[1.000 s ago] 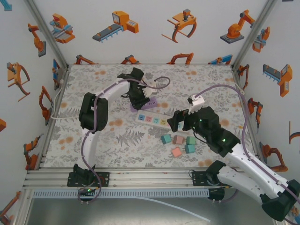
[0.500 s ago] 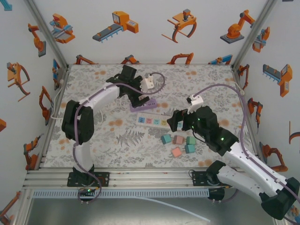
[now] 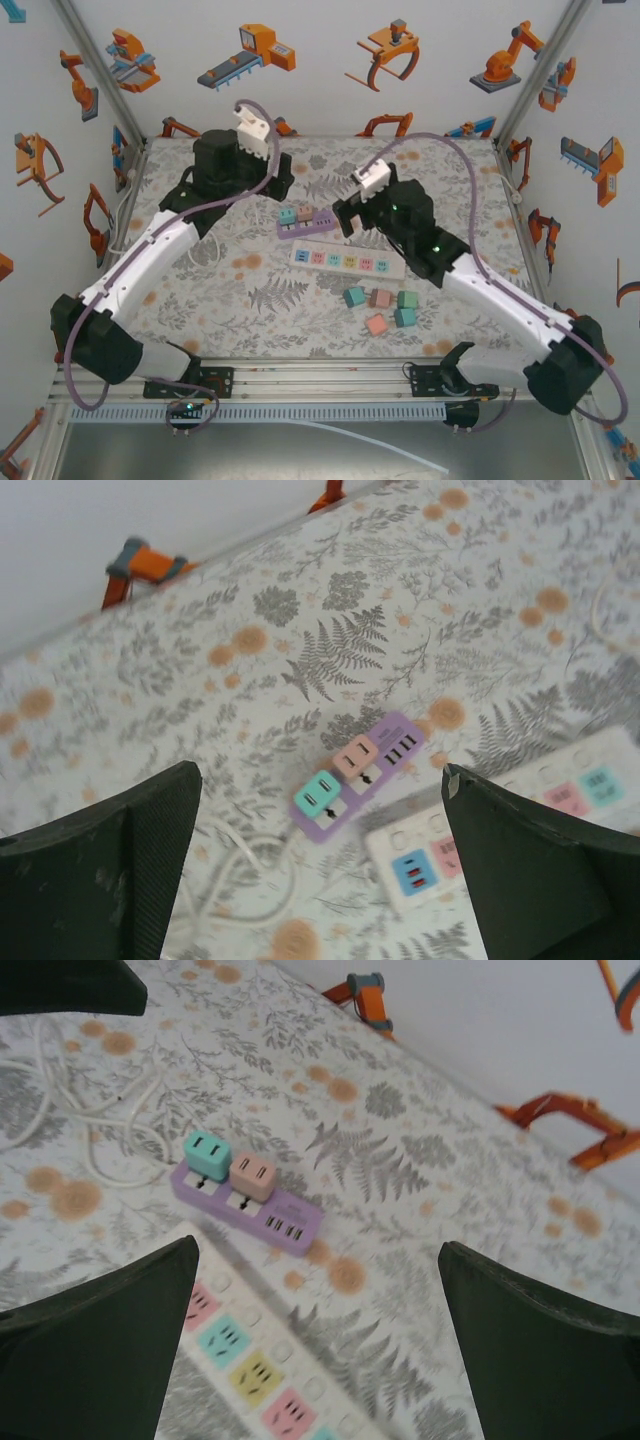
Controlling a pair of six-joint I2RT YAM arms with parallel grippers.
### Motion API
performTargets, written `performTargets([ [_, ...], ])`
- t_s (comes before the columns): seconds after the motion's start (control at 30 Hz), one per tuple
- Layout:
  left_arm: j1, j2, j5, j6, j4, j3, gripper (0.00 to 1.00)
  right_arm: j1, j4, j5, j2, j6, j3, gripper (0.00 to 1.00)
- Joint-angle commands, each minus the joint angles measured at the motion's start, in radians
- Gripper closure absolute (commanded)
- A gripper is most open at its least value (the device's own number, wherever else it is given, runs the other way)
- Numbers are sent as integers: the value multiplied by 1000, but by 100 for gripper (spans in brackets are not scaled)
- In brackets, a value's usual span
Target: Pull the plug off the socket
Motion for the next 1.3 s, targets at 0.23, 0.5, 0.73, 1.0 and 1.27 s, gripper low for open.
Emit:
performTargets([
  [0.23,145,-36,-67,-596,-97,-171,3,-69,-418,-570,434,-616,434,3],
  [0.5,145,108,-170,-736,-314,-96,10,-143,-462,-711,742,-753,640,4],
  [0.73,144,221,-134,-785,-288,-100,20,-154,-685,-692,989,-882,906,10],
  [1.0,144,360,-86,-803,-235,-77,29,-153,-762,-714,1069,-903,962,34],
  [1.27,142,450,-41,-806,-188,-69,34,-137,-730,-738,1064,-880,925,44],
])
